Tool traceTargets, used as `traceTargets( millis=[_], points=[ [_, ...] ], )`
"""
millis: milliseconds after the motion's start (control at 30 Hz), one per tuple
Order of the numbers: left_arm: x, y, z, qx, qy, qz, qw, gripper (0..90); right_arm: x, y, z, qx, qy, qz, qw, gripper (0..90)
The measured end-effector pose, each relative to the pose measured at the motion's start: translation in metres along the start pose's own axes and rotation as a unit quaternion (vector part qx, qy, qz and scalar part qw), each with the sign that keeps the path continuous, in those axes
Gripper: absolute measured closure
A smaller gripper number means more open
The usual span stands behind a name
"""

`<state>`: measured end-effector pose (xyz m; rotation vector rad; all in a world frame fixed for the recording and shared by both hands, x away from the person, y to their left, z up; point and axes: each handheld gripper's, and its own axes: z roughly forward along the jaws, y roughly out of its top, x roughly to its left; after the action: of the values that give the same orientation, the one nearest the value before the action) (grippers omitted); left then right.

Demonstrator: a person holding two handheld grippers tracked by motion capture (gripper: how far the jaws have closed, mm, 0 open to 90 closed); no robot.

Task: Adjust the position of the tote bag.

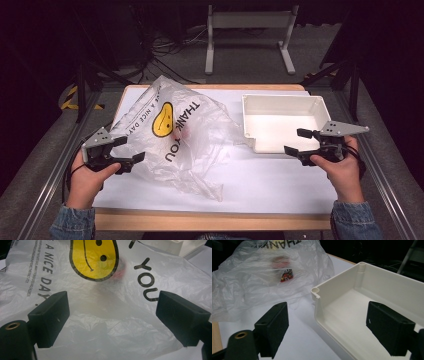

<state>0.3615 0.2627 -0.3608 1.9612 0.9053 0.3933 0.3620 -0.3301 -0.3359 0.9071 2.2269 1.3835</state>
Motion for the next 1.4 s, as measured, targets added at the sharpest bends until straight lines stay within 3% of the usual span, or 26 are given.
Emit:
traceTargets(
  millis=[400, 667, 800, 867, 1400],
  points=[
    [-0.013, 0.008, -0.001, -0.006, -0.012, 0.015, 0.9998, 12.7, 0.001, 0.000, 0.002, 0.003, 0.005, 0.000, 1.0000, 16.9],
    [-0.031, 0.016, 0.001, -0.010, -0.043, 0.028, 0.9986, 12.7, 0.003, -0.001, 0.004, 0.009, 0.007, -0.002, 0.9999, 16.2],
    [-0.041, 0.021, 0.006, -0.006, -0.055, 0.046, 0.9974, 12.6, 0.003, -0.002, 0.004, 0.009, 0.008, -0.001, 0.9999, 15.9],
    [-0.043, 0.021, 0.007, -0.005, -0.060, 0.043, 0.9972, 12.6, 0.003, -0.003, 0.004, 0.010, 0.008, 0.001, 0.9999, 15.8],
    [-0.075, 0.034, 0.028, 0.007, -0.106, 0.091, 0.9902, 11.8, 0.005, -0.011, -0.001, 0.018, 0.003, 0.008, 0.9998, 14.5]
  ],
)
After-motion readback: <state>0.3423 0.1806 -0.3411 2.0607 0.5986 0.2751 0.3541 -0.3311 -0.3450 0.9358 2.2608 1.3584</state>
